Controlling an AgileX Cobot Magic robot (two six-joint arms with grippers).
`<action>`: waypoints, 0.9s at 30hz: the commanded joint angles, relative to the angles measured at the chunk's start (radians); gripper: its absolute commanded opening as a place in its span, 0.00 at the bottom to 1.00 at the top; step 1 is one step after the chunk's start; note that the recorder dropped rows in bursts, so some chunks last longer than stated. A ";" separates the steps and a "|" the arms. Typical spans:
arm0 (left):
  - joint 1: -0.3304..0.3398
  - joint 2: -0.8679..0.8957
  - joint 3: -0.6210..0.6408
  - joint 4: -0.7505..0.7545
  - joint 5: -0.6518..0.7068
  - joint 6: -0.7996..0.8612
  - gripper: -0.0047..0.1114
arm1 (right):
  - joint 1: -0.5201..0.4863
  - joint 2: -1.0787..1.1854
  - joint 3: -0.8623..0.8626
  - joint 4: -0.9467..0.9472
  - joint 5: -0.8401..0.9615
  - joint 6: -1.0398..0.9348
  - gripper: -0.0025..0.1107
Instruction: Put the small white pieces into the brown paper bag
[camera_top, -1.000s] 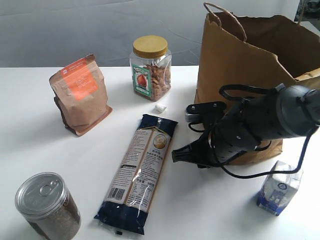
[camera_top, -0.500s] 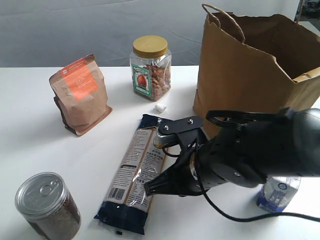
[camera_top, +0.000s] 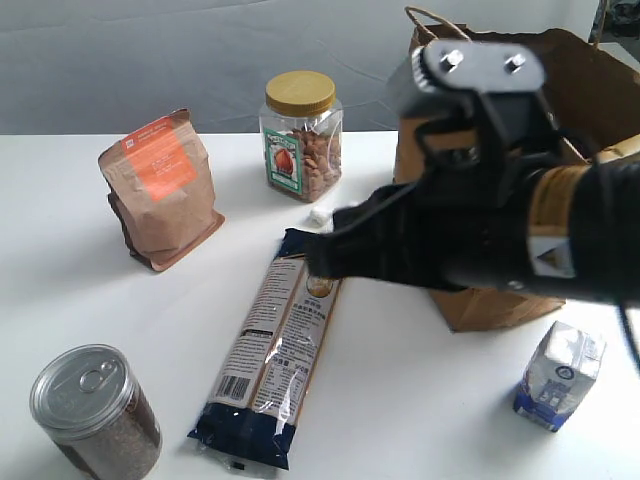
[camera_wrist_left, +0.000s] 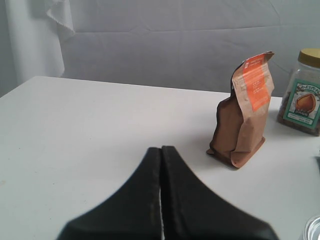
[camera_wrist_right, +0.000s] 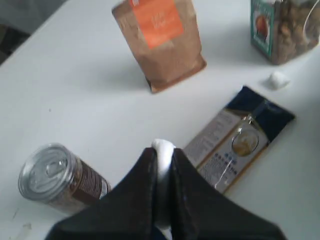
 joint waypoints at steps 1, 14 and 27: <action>-0.007 -0.003 0.004 -0.008 -0.002 -0.004 0.04 | -0.078 -0.127 0.000 -0.053 -0.012 0.003 0.02; -0.007 -0.003 0.004 -0.008 -0.002 -0.004 0.04 | -0.482 -0.196 -0.012 -0.140 -0.078 -0.012 0.02; -0.007 -0.003 0.004 -0.008 -0.002 -0.004 0.04 | -0.599 0.217 -0.273 -0.122 0.127 -0.110 0.08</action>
